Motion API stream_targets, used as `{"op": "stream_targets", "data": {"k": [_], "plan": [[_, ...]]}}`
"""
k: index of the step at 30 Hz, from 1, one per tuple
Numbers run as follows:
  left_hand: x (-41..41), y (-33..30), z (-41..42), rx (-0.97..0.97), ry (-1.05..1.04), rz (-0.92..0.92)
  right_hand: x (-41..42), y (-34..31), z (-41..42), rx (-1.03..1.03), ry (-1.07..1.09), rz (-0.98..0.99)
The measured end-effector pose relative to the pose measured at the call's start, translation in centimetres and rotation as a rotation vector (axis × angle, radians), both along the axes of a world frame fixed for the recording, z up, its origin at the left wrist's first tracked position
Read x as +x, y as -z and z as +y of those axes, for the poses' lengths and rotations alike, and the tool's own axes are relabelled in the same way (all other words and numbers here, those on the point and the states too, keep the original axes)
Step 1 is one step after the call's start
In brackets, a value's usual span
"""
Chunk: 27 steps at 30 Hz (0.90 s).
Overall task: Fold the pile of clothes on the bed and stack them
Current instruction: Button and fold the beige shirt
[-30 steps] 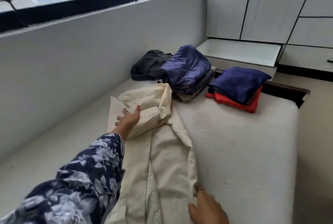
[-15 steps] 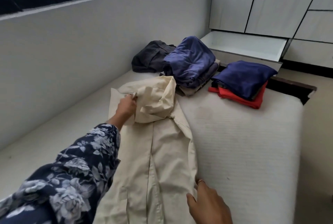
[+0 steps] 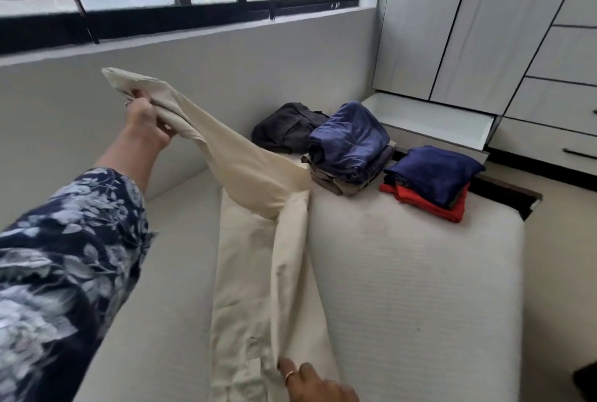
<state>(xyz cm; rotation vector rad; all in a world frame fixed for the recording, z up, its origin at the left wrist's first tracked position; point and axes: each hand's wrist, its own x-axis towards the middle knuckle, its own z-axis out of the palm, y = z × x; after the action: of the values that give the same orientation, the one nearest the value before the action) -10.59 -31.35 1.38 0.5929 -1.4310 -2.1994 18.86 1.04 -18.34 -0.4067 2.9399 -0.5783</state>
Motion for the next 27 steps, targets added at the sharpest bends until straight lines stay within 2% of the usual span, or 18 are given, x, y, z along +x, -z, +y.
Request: {"op": "stream_targets", "data": {"k": [1, 2, 3, 5, 6, 9, 12, 13, 17, 19, 23, 27], "plan": [[0.5, -0.1, -0.7, 0.0, -0.005, -0.007, 1.4, -0.7, -0.6, 0.137, -0.036, -0.135], [1.3, -0.2, -1.1, 0.005, 0.005, -0.001, 0.1, -1.0, -1.3, 0.135, -0.094, -0.315], [1.9, -0.1, -1.3, 0.003, 0.028, -0.006, -1.1, -1.3, -1.9, 0.109, -0.084, -0.224], [2.9, 0.5, -1.8, 0.036, 0.078, 0.0, -2.4, -1.6, -2.2, 0.234, -0.282, -0.343], [3.1, 0.8, -1.9, 0.057, 0.091, 0.004, -3.0, -2.6, -2.1, 0.209, -0.271, -0.445], [3.5, 1.8, -2.8, 0.117, 0.103, 0.013, -6.8, -3.3, -3.1, 0.167, -0.196, -0.375], [3.3, 2.4, -3.6, 0.197, 0.113, 0.059, -14.1, -4.3, -4.5, -0.003, -0.139, -0.335], [3.1, 2.5, -3.8, 0.224, 0.117, 0.088, -16.5, -4.6, -5.1, -0.125, -0.116, -0.357], [2.0, 1.8, -4.8, 0.292, 0.175, 0.251, -25.0, -5.8, -7.8, -0.957, 0.214, -0.551], [1.6, 1.3, -5.4, 0.301, 0.236, 0.325, -28.1, -6.1, -9.0, -1.153, 0.33, -0.54], [1.7, 0.9, -7.2, 0.248, 0.368, 0.454, -31.9, -5.1, -12.7, -1.275, 0.43, -0.619], [1.4, 1.6, -8.4, 0.226, 0.461, 0.525, -32.3, -4.0, -17.7, -1.087, 0.365, -0.729]]}}
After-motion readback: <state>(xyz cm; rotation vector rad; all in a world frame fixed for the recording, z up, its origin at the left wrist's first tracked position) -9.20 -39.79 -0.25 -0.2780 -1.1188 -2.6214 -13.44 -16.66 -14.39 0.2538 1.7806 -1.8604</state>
